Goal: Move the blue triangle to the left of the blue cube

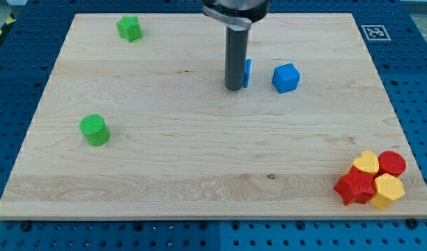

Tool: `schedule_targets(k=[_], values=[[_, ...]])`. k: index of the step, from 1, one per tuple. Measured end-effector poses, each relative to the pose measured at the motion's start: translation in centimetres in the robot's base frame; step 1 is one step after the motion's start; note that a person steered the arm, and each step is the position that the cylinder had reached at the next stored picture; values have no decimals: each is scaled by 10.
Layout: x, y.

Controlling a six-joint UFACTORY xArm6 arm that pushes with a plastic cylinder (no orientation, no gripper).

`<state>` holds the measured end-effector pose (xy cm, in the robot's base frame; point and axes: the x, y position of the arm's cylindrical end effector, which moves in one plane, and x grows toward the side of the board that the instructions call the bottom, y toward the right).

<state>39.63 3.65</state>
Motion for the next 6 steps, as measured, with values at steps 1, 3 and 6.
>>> schedule_targets(k=[1,3,6], values=[[-1,-31],[-49,-36],[-24,47]])
